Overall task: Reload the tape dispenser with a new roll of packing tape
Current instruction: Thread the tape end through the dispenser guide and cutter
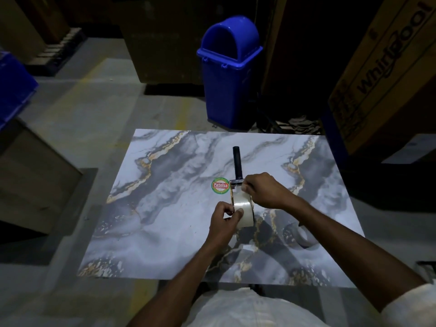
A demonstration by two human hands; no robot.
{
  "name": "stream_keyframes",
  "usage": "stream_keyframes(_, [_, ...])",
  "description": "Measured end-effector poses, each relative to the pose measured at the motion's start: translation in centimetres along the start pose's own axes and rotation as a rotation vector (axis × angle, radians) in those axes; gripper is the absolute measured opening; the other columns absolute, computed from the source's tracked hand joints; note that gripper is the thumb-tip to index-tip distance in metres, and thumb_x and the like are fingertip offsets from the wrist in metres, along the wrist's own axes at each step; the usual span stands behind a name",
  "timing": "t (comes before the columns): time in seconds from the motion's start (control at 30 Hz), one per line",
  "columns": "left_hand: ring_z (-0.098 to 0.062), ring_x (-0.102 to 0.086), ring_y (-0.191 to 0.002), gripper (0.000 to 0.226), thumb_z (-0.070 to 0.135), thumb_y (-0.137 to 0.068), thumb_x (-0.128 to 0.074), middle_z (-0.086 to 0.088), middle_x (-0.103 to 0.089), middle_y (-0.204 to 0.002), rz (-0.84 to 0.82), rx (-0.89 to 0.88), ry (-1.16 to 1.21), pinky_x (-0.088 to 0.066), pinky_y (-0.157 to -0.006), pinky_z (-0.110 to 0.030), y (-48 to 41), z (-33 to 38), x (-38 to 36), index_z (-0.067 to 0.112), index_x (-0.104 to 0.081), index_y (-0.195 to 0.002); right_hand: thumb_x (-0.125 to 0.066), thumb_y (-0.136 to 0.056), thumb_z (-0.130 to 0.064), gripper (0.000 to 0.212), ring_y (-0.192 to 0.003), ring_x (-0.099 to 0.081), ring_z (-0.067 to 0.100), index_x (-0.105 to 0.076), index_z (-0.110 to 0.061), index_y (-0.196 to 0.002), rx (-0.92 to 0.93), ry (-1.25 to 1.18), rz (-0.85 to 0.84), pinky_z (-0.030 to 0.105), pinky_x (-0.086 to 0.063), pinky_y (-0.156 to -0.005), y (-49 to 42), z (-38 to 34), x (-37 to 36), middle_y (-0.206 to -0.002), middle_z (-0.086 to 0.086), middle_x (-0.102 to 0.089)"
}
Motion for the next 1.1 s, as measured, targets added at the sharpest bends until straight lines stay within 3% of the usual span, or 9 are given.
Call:
stream_keyframes(0.17, [0.002, -0.058, -0.081, 0.026, 0.012, -0.093, -0.072, -0.004, -0.056, -0.097, -0.043, -0.001, 0.005, -0.054, -0.063, -0.014, 0.0, 0.5, 1.3, 0.007, -0.05, -0.105, -0.055, -0.098, -0.016, 0.017, -0.079, -0.063, 0.023, -0.067, -0.011, -0.087, 0.029, -0.009, -0.025, 0.04, -0.052, -0.07, 0.3, -0.5, 0.0, -0.087, 0.005, -0.07])
stream_keyframes(0.3, [-0.022, -0.062, -0.095, 0.055, 0.052, -0.081, -0.071, -0.007, -0.056, -0.118, -0.01, 0.161, 0.209, -0.055, -0.064, -0.035, -2.2, 2.1, 3.1, 0.029, -0.045, -0.123, -0.054, -0.099, -0.017, 0.016, -0.078, -0.062, 0.024, -0.063, -0.012, -0.086, 0.074, -0.003, 0.003, 0.04, -0.05, -0.068, 1.2, -0.6, -0.9, -0.087, 0.006, -0.068])
stream_keyframes(0.4, [-0.023, -0.058, -0.124, 0.076, 0.054, -0.09, -0.07, -0.006, -0.052, -0.144, -0.002, 0.137, 0.097, -0.048, -0.078, -0.026, -6.5, 4.8, 3.3, 0.026, -0.033, -0.15, -0.055, -0.096, -0.009, 0.008, -0.077, -0.061, 0.021, -0.063, -0.01, -0.096, 0.106, -0.01, 0.014, 0.035, -0.047, -0.066, 1.7, -1.0, -1.8, -0.086, 0.001, -0.064])
stream_keyframes(0.57, [-0.023, -0.043, -0.144, 0.117, 0.055, -0.077, -0.083, -0.005, -0.052, -0.153, -0.41, 0.228, -0.159, -0.037, -0.108, -0.035, -11.4, 8.2, 0.7, 0.022, -0.011, -0.164, -0.056, -0.088, 0.0, 0.013, -0.074, -0.055, 0.015, -0.056, -0.012, -0.087, 0.123, -0.052, 0.002, 0.036, -0.047, -0.067, 2.6, -1.5, -3.1, -0.086, -0.002, -0.058])
stream_keyframes(0.67, [-0.024, -0.058, -0.13, 0.1, 0.044, -0.079, -0.086, -0.007, -0.066, -0.133, -0.614, 0.195, -0.313, -0.046, -0.11, -0.039, -11.5, 8.6, -0.9, 0.02, -0.033, -0.16, -0.056, -0.09, -0.006, 0.013, -0.077, -0.058, 0.014, -0.056, -0.018, -0.087, 0.039, -0.087, 0.017, 0.035, -0.05, -0.066, 3.1, -1.4, -3.6, -0.09, -0.002, -0.06])
stream_keyframes(0.77, [-0.019, -0.069, -0.106, 0.047, 0.026, -0.086, -0.082, -0.015, -0.072, -0.116, -0.648, 0.098, -0.309, -0.055, -0.096, -0.038, -11.0, 8.2, -1.7, 0.01, -0.067, -0.128, -0.057, -0.09, -0.008, 0.017, -0.079, -0.06, 0.018, -0.05, -0.023, -0.085, -0.008, -0.114, 0.039, 0.032, -0.041, -0.062, 3.8, -1.3, -4.1, -0.089, 0.001, -0.064])
stream_keyframes(0.87, [-0.016, -0.071, -0.088, 0.035, 0.012, -0.088, -0.077, -0.01, -0.073, -0.101, -0.536, 0.089, -0.174, -0.059, -0.081, -0.032, -10.3, 7.9, -0.3, 0.003, -0.066, -0.12, -0.055, -0.094, -0.012, 0.008, -0.083, -0.063, 0.025, -0.056, -0.017, -0.087, -0.016, -0.117, 0.07, 0.037, -0.046, -0.065, 4.3, -1.4, -4.8, -0.093, 0.007, -0.068])
stream_keyframes(0.97, [-0.022, -0.07, -0.098, 0.03, 0.008, -0.087, -0.073, -0.007, -0.072, -0.103, -0.444, 0.12, -0.011, -0.057, -0.084, -0.039, -10.0, 6.9, 2.4, 0.008, -0.067, -0.117, -0.054, -0.093, -0.008, 0.009, -0.086, -0.063, 0.031, -0.06, -0.012, -0.089, -0.059, -0.132, 0.085, 0.039, -0.049, -0.069, 4.4, -1.5, -5.5, -0.094, 0.011, -0.068])
stream_keyframes(1.1, [-0.02, -0.066, -0.105, 0.03, 0.015, -0.075, -0.077, 0.002, -0.073, -0.105, -0.319, 0.115, 0.099, -0.047, -0.084, -0.037, -8.5, 5.8, 5.9, 0.021, -0.072, -0.104, -0.053, -0.089, 0.0, 0.014, -0.089, -0.063, 0.032, -0.063, -0.011, -0.089, -0.069, -0.134, 0.115, 0.029, -0.04, -0.069, 4.7, -1.5, -6.0, -0.097, 0.013, -0.067])
Point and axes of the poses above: each hand's wrist, its own y-axis away from the middle knuckle, its own x-axis out of the back of the hand, z = x × y, the point moved 1 cm from there along -y, towards the middle knuckle
